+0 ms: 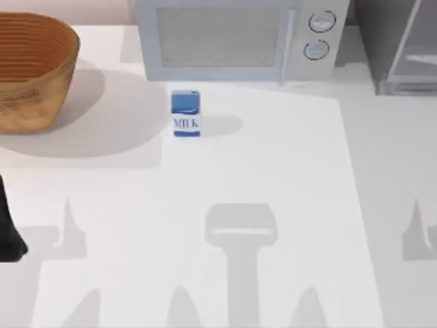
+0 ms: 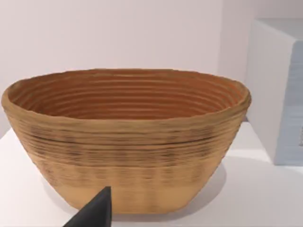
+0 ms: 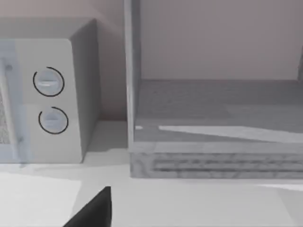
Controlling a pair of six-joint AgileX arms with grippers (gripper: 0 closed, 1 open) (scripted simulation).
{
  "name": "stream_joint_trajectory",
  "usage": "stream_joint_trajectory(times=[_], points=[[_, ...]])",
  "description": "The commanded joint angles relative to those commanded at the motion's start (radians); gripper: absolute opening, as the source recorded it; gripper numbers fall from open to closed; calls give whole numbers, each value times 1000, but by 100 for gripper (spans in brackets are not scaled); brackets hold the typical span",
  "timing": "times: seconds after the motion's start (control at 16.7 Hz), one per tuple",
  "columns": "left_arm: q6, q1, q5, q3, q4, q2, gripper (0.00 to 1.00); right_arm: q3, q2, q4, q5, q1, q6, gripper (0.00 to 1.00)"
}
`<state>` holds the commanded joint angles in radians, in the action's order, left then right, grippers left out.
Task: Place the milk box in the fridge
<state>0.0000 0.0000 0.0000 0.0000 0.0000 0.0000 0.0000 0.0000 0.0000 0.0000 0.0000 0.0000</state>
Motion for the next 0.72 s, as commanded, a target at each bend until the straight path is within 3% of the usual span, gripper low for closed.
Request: stream_joint_trajectory(times=[0.3, 0.72], points=[[0, 0, 0, 0, 0, 0, 100, 20, 53, 5, 19, 15, -2, 100], [0, 0, 0, 0, 0, 0, 100, 236, 450, 96, 161, 148, 33, 100]])
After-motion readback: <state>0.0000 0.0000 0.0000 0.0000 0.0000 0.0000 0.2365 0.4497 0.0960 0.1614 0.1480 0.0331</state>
